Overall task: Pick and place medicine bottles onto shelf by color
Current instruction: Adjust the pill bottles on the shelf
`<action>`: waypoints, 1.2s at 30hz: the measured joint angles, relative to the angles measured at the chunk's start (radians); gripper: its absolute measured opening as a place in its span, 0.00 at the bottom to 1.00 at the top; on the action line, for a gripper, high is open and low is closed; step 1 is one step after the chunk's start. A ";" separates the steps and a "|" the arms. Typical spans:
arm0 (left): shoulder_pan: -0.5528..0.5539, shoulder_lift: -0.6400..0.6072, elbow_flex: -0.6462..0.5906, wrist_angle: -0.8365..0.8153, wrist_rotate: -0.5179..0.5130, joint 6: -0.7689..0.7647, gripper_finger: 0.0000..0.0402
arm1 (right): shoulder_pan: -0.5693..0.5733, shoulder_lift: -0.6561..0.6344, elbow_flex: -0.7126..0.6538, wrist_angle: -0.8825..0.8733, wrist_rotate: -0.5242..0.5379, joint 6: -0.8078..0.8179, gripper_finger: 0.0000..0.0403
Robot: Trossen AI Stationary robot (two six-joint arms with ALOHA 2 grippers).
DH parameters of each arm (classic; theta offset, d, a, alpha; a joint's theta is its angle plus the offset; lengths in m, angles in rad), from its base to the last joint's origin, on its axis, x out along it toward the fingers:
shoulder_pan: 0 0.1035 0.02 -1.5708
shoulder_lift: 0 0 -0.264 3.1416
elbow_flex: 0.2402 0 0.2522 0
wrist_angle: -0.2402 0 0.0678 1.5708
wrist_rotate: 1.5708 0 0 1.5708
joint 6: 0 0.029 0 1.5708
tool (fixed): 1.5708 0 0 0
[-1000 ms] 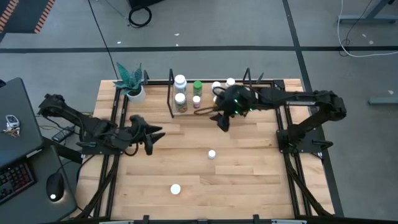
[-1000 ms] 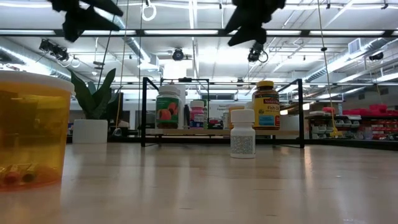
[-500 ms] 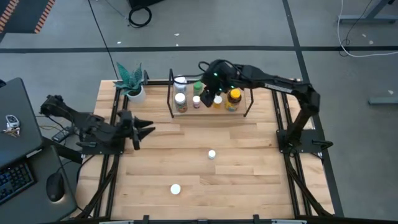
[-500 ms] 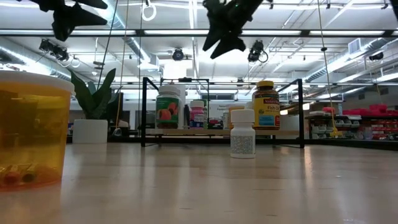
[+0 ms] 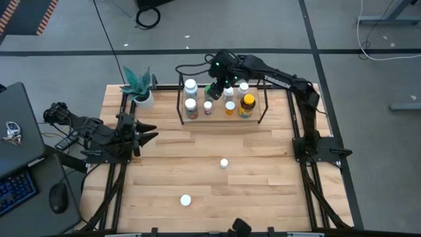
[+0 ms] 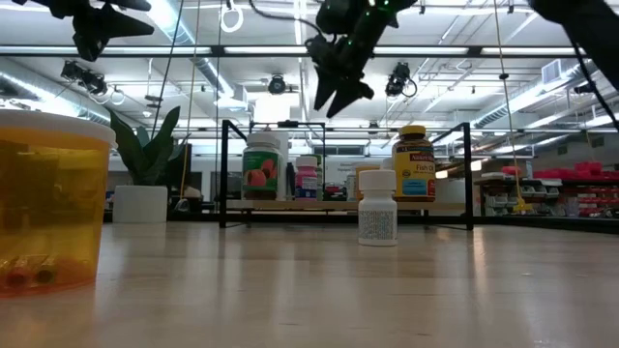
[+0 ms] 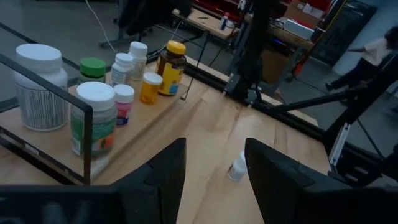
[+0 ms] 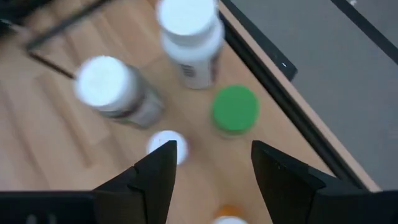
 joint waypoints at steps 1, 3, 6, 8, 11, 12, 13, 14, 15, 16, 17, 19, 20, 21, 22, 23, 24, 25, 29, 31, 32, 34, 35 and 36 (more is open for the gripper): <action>0.000 0.000 0.000 -0.001 0.000 0.000 0.43 | -0.011 0.017 0.016 -0.018 0.000 -0.011 0.53; 0.000 -0.001 0.000 -0.002 0.000 0.000 0.43 | -0.027 0.051 0.044 -0.055 0.000 -0.040 0.53; 0.000 0.000 0.000 -0.001 0.000 0.000 0.43 | -0.047 0.096 0.072 -0.087 0.013 -0.088 0.53; 0.000 0.000 0.000 0.005 0.000 -0.005 0.43 | -0.058 0.122 0.077 -0.101 0.033 -0.117 0.53; 0.000 0.000 0.000 0.005 -0.008 -0.020 0.43 | -0.073 0.156 0.077 -0.110 0.056 -0.166 0.53; 0.000 -0.001 0.000 0.005 -0.009 -0.025 0.43 | -0.077 0.164 0.077 -0.120 0.066 -0.179 0.53; 0.000 0.000 0.000 0.005 -0.009 -0.032 0.43 | -0.081 0.171 0.077 -0.131 0.074 -0.192 0.53; 0.000 0.000 0.000 0.005 -0.009 -0.044 0.43 | -0.084 0.177 0.077 -0.142 0.084 -0.200 0.53; 0.000 0.000 0.000 0.005 -0.009 -0.046 0.43 | -0.090 0.178 0.077 -0.157 0.088 -0.203 0.53; 0.000 0.000 0.000 0.005 -0.009 -0.049 0.43 | -0.095 0.178 0.076 -0.170 0.088 -0.205 0.53; 0.000 0.000 0.000 0.005 -0.010 -0.050 0.43 | -0.100 0.177 0.076 -0.170 0.089 -0.210 0.53; 0.000 0.000 0.000 0.005 -0.010 -0.050 0.43 | -0.114 0.175 0.075 -0.173 0.099 -0.214 0.53; 0.000 0.000 0.000 0.005 -0.011 -0.050 0.43 | -0.121 0.173 0.074 -0.182 0.109 -0.218 0.53; 0.000 0.000 0.000 0.005 -0.011 -0.050 0.43 | -0.128 0.171 0.074 -0.187 0.114 -0.224 0.53; 0.000 0.000 0.000 0.005 -0.011 -0.050 0.43 | -0.136 0.169 0.074 -0.187 0.114 -0.229 0.53; 0.000 0.000 0.000 0.005 -0.011 -0.050 0.43 | -0.143 0.167 0.074 -0.189 0.114 -0.234 0.53; 0.000 0.000 0.000 0.005 -0.011 -0.050 0.43 | -0.150 0.167 0.074 -0.200 0.112 -0.246 0.53; 0.000 0.000 0.000 0.005 -0.011 -0.052 0.43 | -0.157 0.166 0.074 -0.214 0.110 -0.260 0.53; 0.000 0.000 0.000 0.005 -0.011 -0.070 0.43 | -0.179 0.163 0.074 -0.271 0.088 -0.352 0.53; 0.000 0.000 0.000 0.005 -0.011 -0.073 0.43 | -0.188 0.155 0.074 -0.294 0.077 -0.390 0.53; 0.000 0.000 0.000 0.005 -0.011 -0.073 0.43 | -0.193 0.148 0.074 -0.296 0.067 -0.405 0.53; 0.000 0.000 0.000 0.005 -0.011 -0.073 0.43 | -0.202 0.136 0.074 -0.307 0.052 -0.430 0.53; 0.000 0.000 0.000 0.005 -0.011 -0.072 0.43 | -0.209 0.130 0.074 -0.307 0.047 -0.442 0.53; 0.000 0.000 0.000 0.005 -0.011 -0.072 0.43 | -0.214 0.126 0.074 -0.311 0.045 -0.460 0.53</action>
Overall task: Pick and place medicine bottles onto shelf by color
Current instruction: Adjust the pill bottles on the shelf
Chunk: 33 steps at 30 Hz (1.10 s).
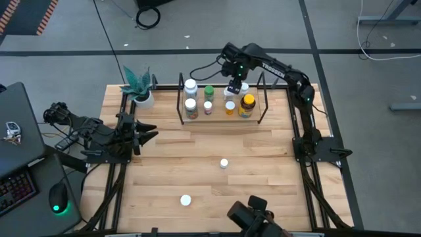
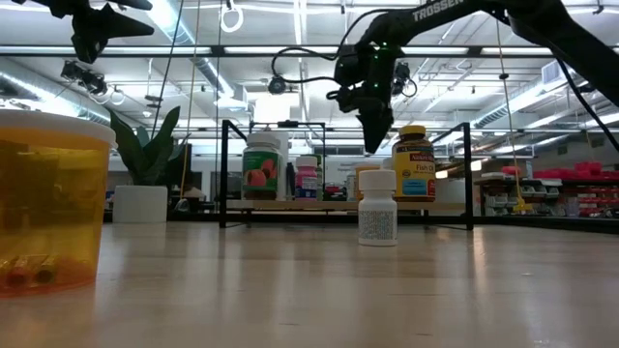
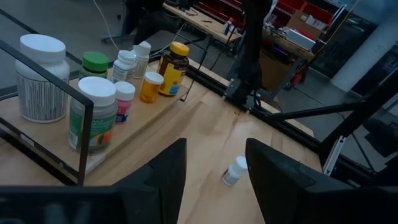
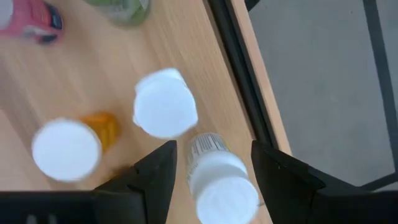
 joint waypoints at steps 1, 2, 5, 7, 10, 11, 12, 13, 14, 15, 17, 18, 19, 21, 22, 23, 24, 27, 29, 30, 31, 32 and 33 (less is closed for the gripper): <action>0.000 0.000 0.000 0.000 0.000 0.000 0.43 | -0.005 -0.001 0.000 -0.006 0.000 -0.018 0.53; 0.000 0.000 0.000 0.000 0.000 0.000 0.43 | -0.010 -0.002 0.000 -0.013 0.000 -0.036 0.53; 0.000 0.000 0.000 -0.002 0.000 0.000 0.43 | -0.023 -0.001 0.000 -0.038 -0.013 -0.104 0.53; 0.000 0.000 0.000 -0.003 0.000 0.000 0.43 | -0.026 -0.001 -0.003 -0.028 -0.011 -0.155 0.53; 0.000 0.000 0.000 -0.003 0.000 0.000 0.43 | -0.027 -0.001 -0.005 0.004 0.028 -0.155 0.53; 0.000 0.000 0.000 -0.003 0.000 0.000 0.43 | -0.027 -0.001 -0.005 0.013 0.037 -0.134 0.53; 0.000 0.000 0.000 -0.003 0.000 0.000 0.43 | -0.028 -0.001 -0.005 0.020 0.039 -0.117 0.53; 0.000 0.000 0.000 -0.004 0.000 0.000 0.43 | -0.031 -0.001 -0.010 0.032 0.039 -0.105 0.52; 0.000 0.000 0.000 -0.004 0.000 0.000 0.43 | -0.032 -0.001 -0.016 0.041 0.042 -0.097 0.52; 0.000 0.000 0.000 -0.004 0.000 0.000 0.43 | -0.032 -0.001 -0.020 0.042 0.044 -0.089 0.51; 0.000 0.000 0.000 -0.004 0.000 0.000 0.43 | -0.035 -0.001 -0.034 0.046 0.046 -0.081 0.50; 0.000 0.000 0.000 -0.004 0.000 0.000 0.43 | -0.035 -0.001 -0.044 0.056 0.053 -0.077 0.49; 0.000 0.000 0.000 -0.004 0.000 0.000 0.43 | -0.035 -0.001 -0.054 0.063 0.068 -0.073 0.49; 0.000 0.000 0.000 -0.005 -0.001 0.000 0.43 | -0.034 0.000 -0.074 0.067 0.100 -0.070 0.48; 0.000 0.000 0.000 -0.005 -0.001 0.000 0.43 | -0.034 0.000 -0.083 0.071 0.108 -0.068 0.48; 0.000 0.000 0.000 -0.005 -0.001 -0.001 0.43 | -0.034 0.000 -0.091 0.074 0.111 -0.068 0.47; 0.000 0.000 0.000 -0.005 -0.001 -0.001 0.43 | -0.034 0.000 -0.098 0.071 0.113 -0.067 0.47; 0.000 0.000 0.000 -0.005 -0.001 -0.005 0.43 | -0.034 0.000 -0.110 0.074 0.147 -0.066 0.47; 0.000 0.000 0.000 -0.005 -0.001 -0.007 0.43 | -0.034 0.000 -0.114 0.069 0.158 -0.066 0.47; 0.000 0.000 0.000 -0.005 -0.001 -0.007 0.43 | -0.034 0.000 -0.114 0.066 0.159 -0.066 0.47; 0.000 0.000 0.000 -0.005 -0.001 -0.007 0.43 | -0.034 0.000 -0.114 0.067 0.160 -0.066 0.47; 0.000 0.000 0.000 -0.005 -0.001 -0.007 0.43 | -0.034 0.000 -0.114 0.066 0.162 -0.066 0.47; 0.000 0.000 0.000 -0.005 -0.001 -0.007 0.43 | -0.034 0.000 -0.114 0.066 0.162 -0.066 0.47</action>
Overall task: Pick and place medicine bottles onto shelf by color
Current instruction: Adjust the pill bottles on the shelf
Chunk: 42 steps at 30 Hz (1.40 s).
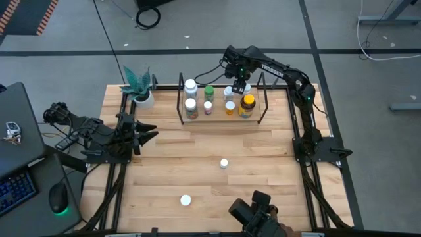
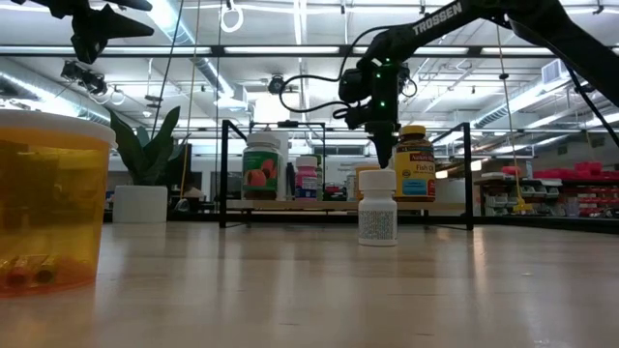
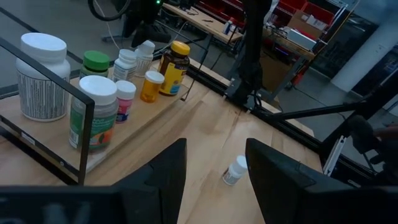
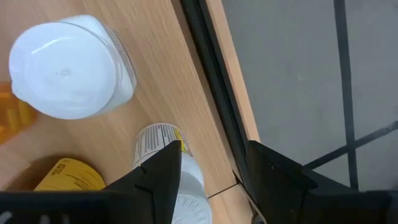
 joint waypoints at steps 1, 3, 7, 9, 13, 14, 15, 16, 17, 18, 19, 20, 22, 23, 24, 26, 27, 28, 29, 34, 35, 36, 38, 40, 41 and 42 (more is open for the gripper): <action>0.000 0.000 0.000 0.000 0.000 0.000 0.43 | 0.000 0.000 0.000 0.000 0.000 0.000 0.47; 0.000 0.000 0.000 0.000 0.000 0.000 0.43 | 0.000 0.000 0.000 0.002 0.000 0.000 0.47; 0.000 0.000 0.000 0.000 0.000 0.000 0.43 | 0.016 0.000 0.014 -0.004 0.003 0.001 0.47; 0.000 0.000 0.000 0.000 0.000 -0.001 0.43 | 0.030 0.000 0.034 -0.023 0.003 0.000 0.47; 0.000 0.000 0.000 0.000 0.000 -0.001 0.43 | 0.060 0.000 0.087 -0.097 -0.027 0.001 0.47; 0.000 0.000 0.000 0.000 0.000 -0.001 0.43 | 0.070 0.000 0.099 -0.111 -0.048 0.001 0.47; 0.000 0.000 0.000 0.000 0.000 -0.001 0.43 | 0.081 0.000 0.108 -0.131 -0.071 0.001 0.47; 0.000 0.000 0.000 0.000 0.000 -0.001 0.43 | 0.093 0.000 0.112 -0.153 -0.091 0.002 0.47; 0.000 0.000 0.000 0.000 0.000 -0.001 0.43 | 0.106 0.000 0.113 -0.171 -0.104 0.002 0.47; 0.000 0.000 0.000 0.000 0.000 0.000 0.43 | 0.119 0.000 0.113 -0.189 -0.113 0.003 0.47; 0.000 0.000 0.000 0.000 0.000 0.004 0.43 | 0.130 0.000 0.113 -0.211 -0.118 0.003 0.47; 0.000 0.000 0.000 0.000 0.000 0.004 0.43 | 0.142 0.000 0.113 -0.233 -0.120 0.003 0.47; 0.000 0.000 0.000 0.000 0.000 0.005 0.43 | 0.163 0.000 0.113 -0.252 -0.119 0.003 0.47; 0.000 0.000 0.000 0.000 0.000 0.007 0.43 | 0.173 0.000 0.113 -0.255 -0.118 0.003 0.47; 0.000 0.000 0.000 0.000 0.000 0.007 0.43 | 0.180 0.000 0.113 -0.256 -0.114 0.003 0.47; 0.000 0.000 0.000 0.000 0.000 0.007 0.43 | 0.190 0.000 0.113 -0.267 -0.087 0.003 0.47; 0.000 0.000 0.000 0.000 0.000 0.007 0.43 | 0.194 0.000 0.113 -0.276 -0.077 0.003 0.47; 0.000 0.000 0.000 0.000 0.000 0.008 0.43 | 0.196 0.000 0.113 -0.280 -0.073 0.003 0.47; 0.000 0.000 0.000 0.000 0.000 0.008 0.43 | 0.198 0.000 0.109 -0.278 -0.072 0.004 0.47; 0.000 0.000 0.000 0.000 0.000 0.008 0.43 | 0.199 0.000 0.097 -0.298 -0.067 0.030 0.47; 0.000 0.000 0.000 0.000 0.000 0.008 0.43 | 0.199 0.000 0.095 -0.299 -0.067 0.034 0.47; 0.000 0.000 0.000 -0.001 0.000 0.008 0.43 | 0.199 0.000 0.095 -0.299 -0.064 0.041 0.47; 0.000 0.000 0.000 -0.001 0.000 0.008 0.43 | 0.199 0.000 0.095 -0.299 -0.060 0.056 0.47; 0.000 0.000 0.000 -0.001 0.000 0.008 0.43 | 0.199 0.000 0.095 -0.299 -0.058 0.062 0.47; 0.000 0.000 0.000 -0.001 0.000 0.008 0.43 | 0.199 0.000 0.095 -0.299 -0.058 0.064 0.47; 0.000 0.000 0.000 -0.001 0.000 0.008 0.43 | 0.199 0.000 0.095 -0.299 -0.058 0.068 0.47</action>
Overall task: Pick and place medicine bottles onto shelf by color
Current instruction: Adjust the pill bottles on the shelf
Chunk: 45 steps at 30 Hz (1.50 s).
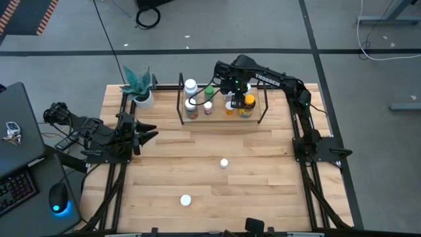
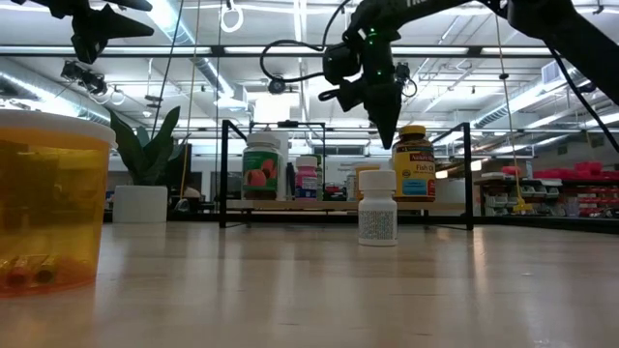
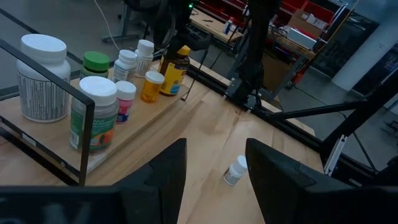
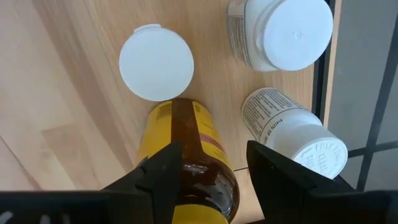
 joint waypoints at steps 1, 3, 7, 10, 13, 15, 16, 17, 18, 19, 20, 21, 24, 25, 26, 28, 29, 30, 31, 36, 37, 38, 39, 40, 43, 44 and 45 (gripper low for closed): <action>0.000 0.000 0.000 0.000 0.000 0.000 0.43 | 0.000 0.000 0.000 0.000 0.000 0.004 0.47; 0.000 0.000 0.000 0.000 0.000 0.000 0.43 | 0.000 0.000 0.000 0.000 0.000 0.011 0.47; 0.000 0.000 0.000 0.000 0.000 0.000 0.43 | 0.000 0.000 0.000 0.000 0.014 0.032 0.47; 0.000 0.000 0.000 0.000 0.000 0.000 0.43 | 0.000 0.000 0.000 0.000 0.015 0.037 0.47; 0.000 0.000 0.000 0.000 0.000 0.000 0.43 | 0.000 0.000 0.000 0.000 0.015 0.040 0.47; 0.000 0.000 0.000 0.000 0.000 0.000 0.43 | 0.000 0.000 0.000 0.000 0.015 0.045 0.47; 0.000 0.000 0.000 0.000 0.000 0.000 0.43 | 0.000 0.000 0.000 0.000 0.015 0.049 0.47; 0.000 0.000 0.000 0.000 0.000 0.000 0.43 | 0.000 0.000 0.000 0.000 0.015 0.052 0.47; 0.000 0.000 0.000 0.000 0.000 -0.001 0.43 | 0.000 0.000 0.000 0.000 0.015 0.055 0.47; 0.000 0.000 0.000 0.000 0.001 -0.001 0.43 | 0.000 0.000 0.000 0.000 0.015 0.055 0.47; 0.000 0.000 0.000 0.000 0.000 -0.004 0.43 | 0.000 0.000 0.000 0.000 0.010 0.055 0.47; 0.000 0.000 0.000 0.000 0.001 -0.006 0.43 | 0.000 0.000 0.000 0.000 0.005 0.056 0.47; 0.000 0.000 0.000 0.000 0.008 -0.019 0.43 | 0.000 0.000 0.000 0.000 -0.010 0.059 0.47; 0.000 0.000 0.000 0.001 0.012 -0.020 0.43 | 0.000 0.000 0.000 0.000 -0.011 0.061 0.47; 0.000 0.000 0.000 0.001 0.012 -0.025 0.43 | 0.000 0.000 0.000 0.000 -0.011 0.065 0.47; 0.000 0.000 0.000 0.001 0.012 -0.027 0.43 | 0.000 -0.004 0.000 0.001 -0.011 0.066 0.47; 0.000 0.000 0.000 0.001 0.012 -0.027 0.43 | 0.000 -0.009 0.000 0.001 -0.011 0.066 0.47; 0.000 0.000 0.000 0.001 0.012 -0.027 0.43 | 0.000 -0.017 0.000 0.001 -0.011 0.066 0.47; 0.000 0.000 0.000 0.001 0.013 -0.027 0.43 | 0.000 -0.025 0.000 0.000 -0.011 0.068 0.47; 0.000 0.000 0.000 0.001 0.012 -0.027 0.43 | -0.001 -0.048 0.000 0.000 -0.011 0.074 0.47; 0.000 0.000 0.000 0.001 0.012 -0.027 0.43 | -0.001 -0.053 0.000 0.001 -0.011 0.077 0.47; 0.000 0.000 0.000 0.001 0.012 -0.027 0.43 | -0.001 -0.060 0.000 0.001 -0.015 0.087 0.47; 0.000 0.000 0.000 0.001 0.012 -0.027 0.43 | -0.001 -0.068 0.000 0.008 -0.029 0.104 0.47; 0.000 0.000 0.000 0.001 0.012 -0.027 0.43 | -0.001 -0.077 0.000 0.026 -0.054 0.130 0.47; 0.000 0.000 0.000 0.001 0.012 -0.027 0.43 | 0.001 -0.099 0.000 0.077 -0.151 0.260 0.47; 0.000 0.000 0.000 0.001 0.012 -0.027 0.43 | 0.001 -0.103 0.000 0.089 -0.177 0.311 0.46; 0.000 0.000 0.000 0.001 0.012 -0.027 0.43 | 0.001 -0.105 0.000 0.095 -0.201 0.361 0.46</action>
